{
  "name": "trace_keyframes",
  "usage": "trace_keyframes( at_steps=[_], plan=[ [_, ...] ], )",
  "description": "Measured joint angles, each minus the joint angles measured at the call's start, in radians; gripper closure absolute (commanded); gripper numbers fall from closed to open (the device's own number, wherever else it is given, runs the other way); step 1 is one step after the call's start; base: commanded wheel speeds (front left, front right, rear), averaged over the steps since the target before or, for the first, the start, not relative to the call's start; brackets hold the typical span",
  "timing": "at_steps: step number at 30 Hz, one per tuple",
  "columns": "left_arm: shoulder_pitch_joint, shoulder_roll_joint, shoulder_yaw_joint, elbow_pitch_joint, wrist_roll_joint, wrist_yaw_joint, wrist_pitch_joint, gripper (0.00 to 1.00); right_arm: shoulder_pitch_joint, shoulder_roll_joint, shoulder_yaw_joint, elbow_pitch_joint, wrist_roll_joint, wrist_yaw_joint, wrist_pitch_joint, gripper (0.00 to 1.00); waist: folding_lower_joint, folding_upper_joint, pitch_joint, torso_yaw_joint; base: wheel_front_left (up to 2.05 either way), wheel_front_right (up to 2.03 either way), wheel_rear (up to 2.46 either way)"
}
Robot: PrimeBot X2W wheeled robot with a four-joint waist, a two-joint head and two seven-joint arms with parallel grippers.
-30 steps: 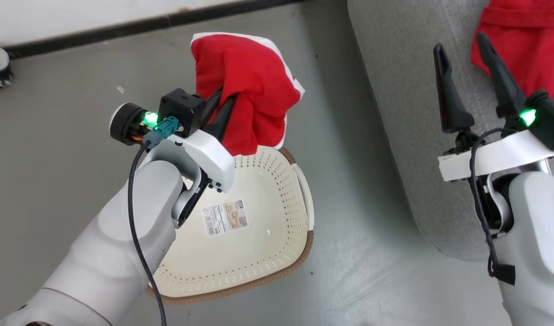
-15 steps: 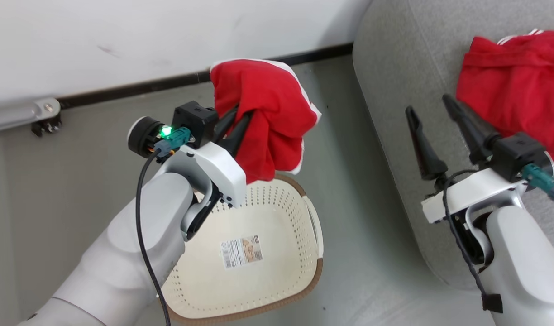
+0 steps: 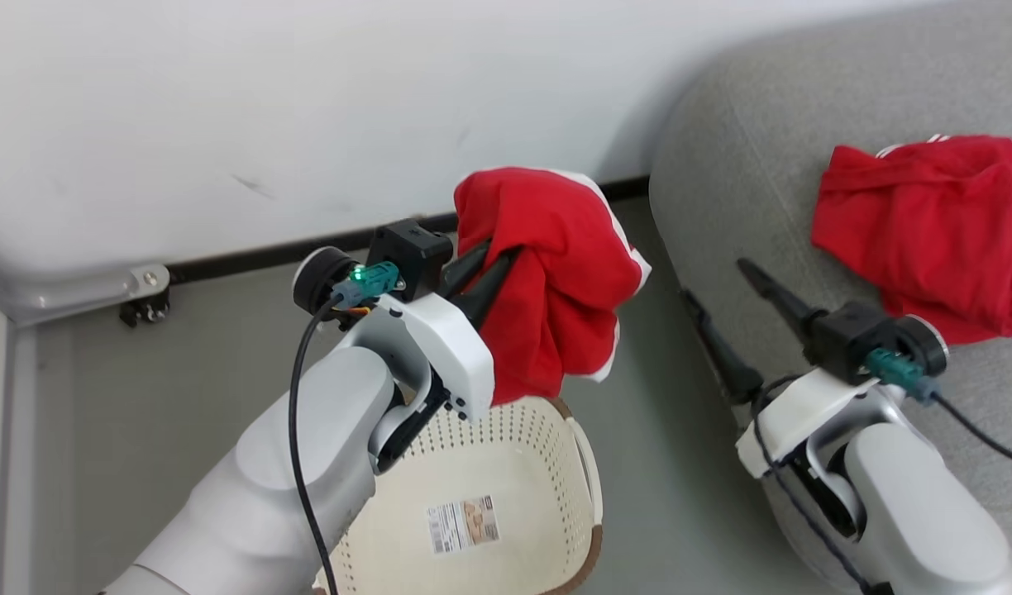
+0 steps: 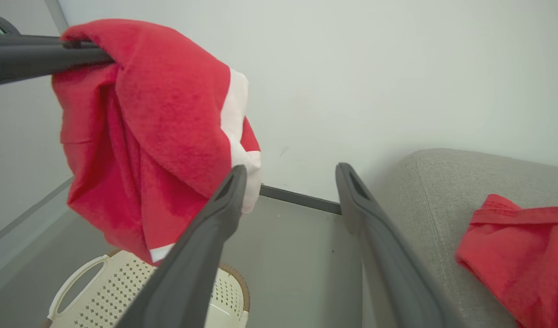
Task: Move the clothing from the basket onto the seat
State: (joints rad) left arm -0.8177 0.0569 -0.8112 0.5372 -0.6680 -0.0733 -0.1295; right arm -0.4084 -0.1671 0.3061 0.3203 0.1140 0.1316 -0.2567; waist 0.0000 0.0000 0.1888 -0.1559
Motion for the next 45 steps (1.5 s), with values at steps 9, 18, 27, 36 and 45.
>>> trace_keyframes(
  at_steps=[9, 18, 27, 36, 45],
  plan=[
    [0.042, -0.014, -0.024, -0.023, -0.04, -0.001, 0.031, 1.0, 0.0, -0.038, 0.159, 0.053, 0.0, 0.0, 0.0, 0.0, 0.0, 0.0, -0.087, 0.011, 0.0, 0.0, 0.0],
    [0.09, -0.018, -0.044, -0.046, -0.076, -0.001, 0.051, 1.0, -0.015, -0.068, 0.319, 0.116, 0.02, 0.0, 0.0, 0.0, 0.0, 0.0, -0.159, 0.026, 0.0, 0.0, 0.0],
    [0.115, -0.021, -0.065, -0.068, -0.099, 0.002, 0.068, 1.0, -0.091, -0.081, 0.407, 0.164, 0.049, 0.0, 0.0, 0.0, 0.0, 0.0, -0.203, 0.05, 0.0, 0.0, 0.0],
    [0.129, -0.02, -0.079, -0.097, -0.114, 0.019, 0.085, 1.0, -0.151, -0.079, 0.478, 0.192, 0.084, 0.0, 0.0, 0.0, 0.0, 0.0, -0.229, 0.085, 0.0, 0.0, 0.0],
    [0.13, -0.02, -0.093, -0.118, -0.124, 0.033, 0.096, 1.0, -0.197, -0.05, 0.551, 0.202, 0.094, 0.0, 0.0, 0.88, 0.0, 0.0, -0.231, 0.112, 0.0, 0.0, 0.0]
  ],
)
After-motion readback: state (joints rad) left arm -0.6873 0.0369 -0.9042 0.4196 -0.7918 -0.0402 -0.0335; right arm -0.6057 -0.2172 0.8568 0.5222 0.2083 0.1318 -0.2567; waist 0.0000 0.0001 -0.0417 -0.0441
